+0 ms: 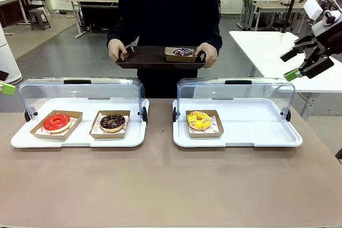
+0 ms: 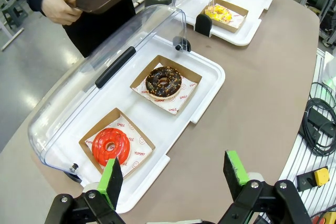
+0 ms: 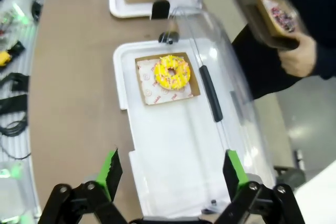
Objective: Provide the desired donut to the person.
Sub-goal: Pick up and lift the Paper togo box containing the Donut pointed at by the person.
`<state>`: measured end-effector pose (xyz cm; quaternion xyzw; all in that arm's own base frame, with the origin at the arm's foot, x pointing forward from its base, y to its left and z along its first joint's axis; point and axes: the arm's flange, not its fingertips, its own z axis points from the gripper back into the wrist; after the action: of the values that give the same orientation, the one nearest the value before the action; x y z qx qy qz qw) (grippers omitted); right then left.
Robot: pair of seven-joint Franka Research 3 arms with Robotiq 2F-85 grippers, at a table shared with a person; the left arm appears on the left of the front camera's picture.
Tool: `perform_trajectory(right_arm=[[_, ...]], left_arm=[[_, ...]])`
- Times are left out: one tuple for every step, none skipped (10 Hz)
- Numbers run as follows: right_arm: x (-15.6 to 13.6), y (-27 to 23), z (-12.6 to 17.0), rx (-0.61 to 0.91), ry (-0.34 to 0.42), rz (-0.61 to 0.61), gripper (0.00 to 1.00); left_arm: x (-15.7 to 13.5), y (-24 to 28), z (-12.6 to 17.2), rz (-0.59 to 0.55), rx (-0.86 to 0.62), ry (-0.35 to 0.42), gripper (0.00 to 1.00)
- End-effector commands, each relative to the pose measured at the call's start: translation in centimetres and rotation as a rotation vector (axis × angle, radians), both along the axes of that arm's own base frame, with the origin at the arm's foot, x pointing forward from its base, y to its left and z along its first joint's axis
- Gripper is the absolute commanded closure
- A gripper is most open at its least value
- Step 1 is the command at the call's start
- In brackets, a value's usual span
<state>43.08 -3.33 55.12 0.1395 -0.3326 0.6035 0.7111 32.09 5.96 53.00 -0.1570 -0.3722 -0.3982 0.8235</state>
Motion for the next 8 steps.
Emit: perform_trajectory(right_arm=[[0.1,-0.7,-0.8,0.042,0.011,-0.037,0.0],[0.2,-1.2,-1.0,0.052,0.024,-0.057,0.0],[0.2,-1.5,-1.2,0.063,0.03,-0.07,0.0],[0.2,-1.8,-1.2,0.068,0.031,-0.081,0.0],[0.2,-1.9,-1.3,0.071,0.029,-0.085,0.0],[0.1,-1.9,-1.3,0.069,0.007,-0.078,0.0],[-0.1,-2.0,-1.2,0.075,-0.017,-0.059,0.0],[-0.1,-2.2,-1.2,0.07,-0.026,-0.068,0.0]], left_arm=[[0.0,0.1,-0.1,-0.006,-0.011,-0.001,0.0],[0.0,0.1,-0.1,-0.006,-0.011,-0.001,0.0],[0.0,0.1,-0.1,-0.006,-0.011,-0.001,0.0],[0.0,0.1,-0.1,-0.006,-0.011,-0.001,0.0],[0.0,0.1,-0.1,-0.006,-0.011,-0.001,0.0],[0.0,0.1,-0.1,-0.006,-0.011,-0.001,0.0],[0.0,0.1,-0.1,-0.006,-0.011,-0.001,0.0],[0.0,0.1,-0.1,-0.006,-0.011,-0.001,0.0]])
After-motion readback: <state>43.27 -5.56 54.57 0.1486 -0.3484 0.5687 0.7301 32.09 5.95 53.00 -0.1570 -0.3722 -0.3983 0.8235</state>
